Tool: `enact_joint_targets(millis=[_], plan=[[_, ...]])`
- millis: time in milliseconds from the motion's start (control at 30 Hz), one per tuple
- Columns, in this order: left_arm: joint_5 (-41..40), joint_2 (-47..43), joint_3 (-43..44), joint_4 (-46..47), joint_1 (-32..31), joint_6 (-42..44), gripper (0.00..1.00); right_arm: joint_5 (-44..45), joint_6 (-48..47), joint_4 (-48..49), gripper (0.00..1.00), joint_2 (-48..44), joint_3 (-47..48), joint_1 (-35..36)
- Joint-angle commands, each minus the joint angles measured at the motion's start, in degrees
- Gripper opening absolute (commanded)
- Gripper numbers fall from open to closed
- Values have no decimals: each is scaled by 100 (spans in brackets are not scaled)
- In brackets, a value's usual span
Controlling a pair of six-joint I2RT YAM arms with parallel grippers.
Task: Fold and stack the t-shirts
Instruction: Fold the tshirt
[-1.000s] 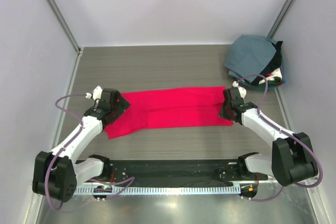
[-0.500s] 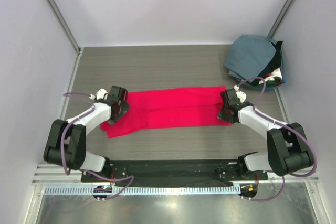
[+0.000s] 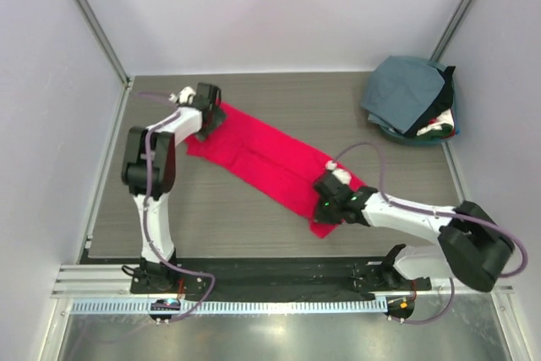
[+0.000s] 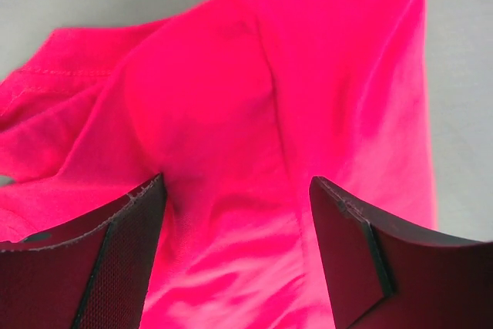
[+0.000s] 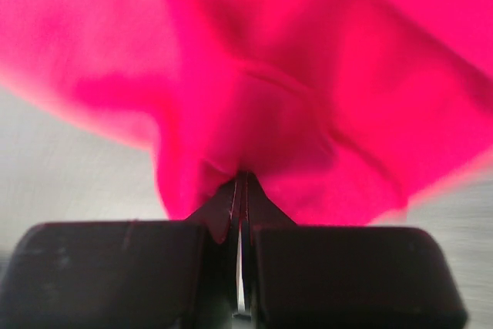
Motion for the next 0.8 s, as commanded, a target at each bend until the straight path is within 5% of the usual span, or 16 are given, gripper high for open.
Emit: enact_joint_targets(millis=[0, 200, 333, 433, 567, 767], plan=[[818, 1194, 1525, -49, -549, 119, 75, -720, 734, 767, 1, 615, 460, 1133], [1712, 3383, 5064, -560, -1253, 428, 75, -1599, 436, 2017, 6, 1461, 1603, 1953], [2083, 4070, 6226, -481, -1201, 672, 76, -1364, -125, 1661, 34, 1057, 2104, 1813], [2197, 3423, 5729, -122, -1034, 972, 82, -1495, -521, 1019, 40, 768, 2395, 1146], [2057, 1718, 3420, 1485, -1033, 1340, 91, -1697, -969, 877, 41, 196, 2036, -93], [2075, -119, 1897, 1540, -1051, 1948, 100, -1574, -1725, 868, 51, 44, 1982, -1281]])
